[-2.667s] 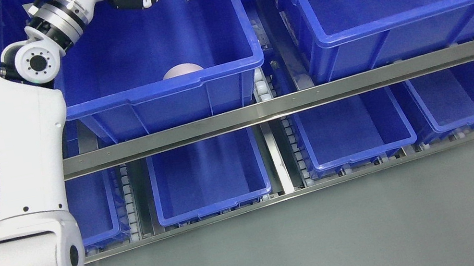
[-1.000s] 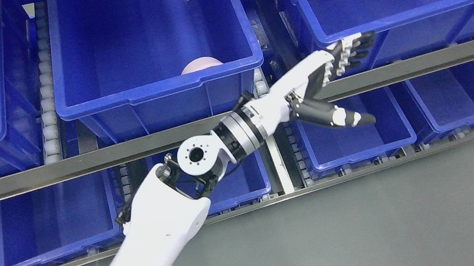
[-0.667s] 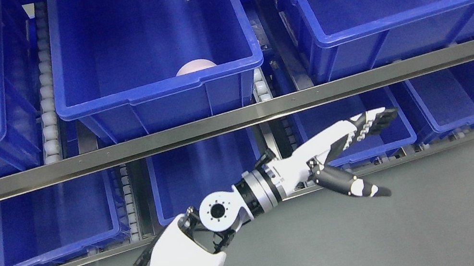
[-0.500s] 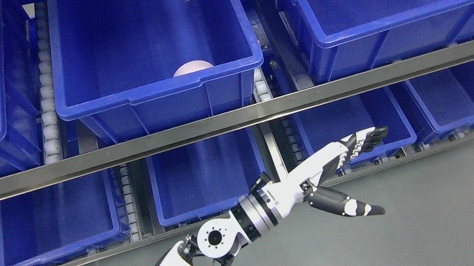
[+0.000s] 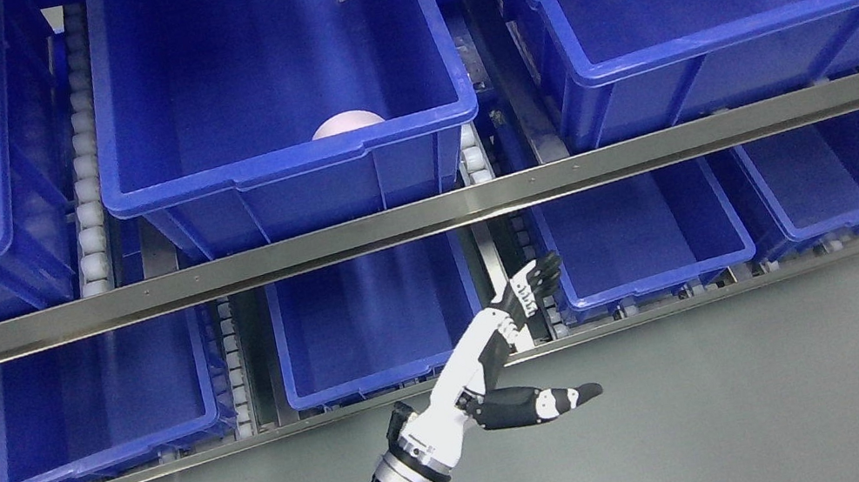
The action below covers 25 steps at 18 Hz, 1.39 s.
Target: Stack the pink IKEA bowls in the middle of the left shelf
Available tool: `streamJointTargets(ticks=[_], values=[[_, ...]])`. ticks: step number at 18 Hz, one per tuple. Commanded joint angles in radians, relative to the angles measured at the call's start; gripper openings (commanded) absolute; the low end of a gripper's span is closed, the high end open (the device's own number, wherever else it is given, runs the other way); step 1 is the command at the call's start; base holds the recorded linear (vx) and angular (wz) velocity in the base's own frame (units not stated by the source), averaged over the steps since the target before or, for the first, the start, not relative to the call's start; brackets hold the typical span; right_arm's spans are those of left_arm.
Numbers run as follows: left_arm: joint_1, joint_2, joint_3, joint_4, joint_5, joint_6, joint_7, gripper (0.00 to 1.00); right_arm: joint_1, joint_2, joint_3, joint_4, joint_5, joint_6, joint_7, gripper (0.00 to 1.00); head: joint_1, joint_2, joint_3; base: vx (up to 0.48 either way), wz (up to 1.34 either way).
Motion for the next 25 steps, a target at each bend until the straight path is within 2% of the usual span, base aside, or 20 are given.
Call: streamJointTargets(ticks=[1,3,6,9,15,25], values=[[0.193,0.028,0.094,0.012,-0.005,-0.116,0.023,1.00,0.029,-0.017,-0.011,-0.034,-0.031,0.001,0.000,1.00,0.0000,0.000,0.000,0.000,0.00],[0.228,0.039,0.126,0.012,-0.005,-0.166,0.025,1.00,0.029,-0.017,-0.012,-0.034,-0.031,0.001,0.000,1.00,0.0000,0.000,0.000,0.000,0.00],[0.225,0.034,0.191,0.005,-0.003,-0.175,0.025,1.00,0.029,-0.017,-0.011,-0.034,-0.031,-0.001,0.000,1.00,0.0000,0.000,0.000,0.000,0.00],[0.204,0.031,0.200,-0.018,-0.003,-0.193,0.025,1.00,0.029,-0.017,-0.011,-0.034,-0.031,-0.001,0.000,1.00,0.0000,0.000,0.000,0.000,0.00],[0.155,0.036,0.359,-0.037,-0.003,-0.195,0.023,1.00,0.029,-0.017,-0.011,-0.034,-0.031,-0.001,0.000,1.00,0.0000,0.000,0.000,0.000,0.00],[0.073,0.042,0.468,-0.061,-0.003,-0.181,0.023,1.00,0.029,-0.017,-0.012,-0.034,-0.031,0.001,0.000,1.00,0.0000,0.000,0.000,0.000,0.00]])
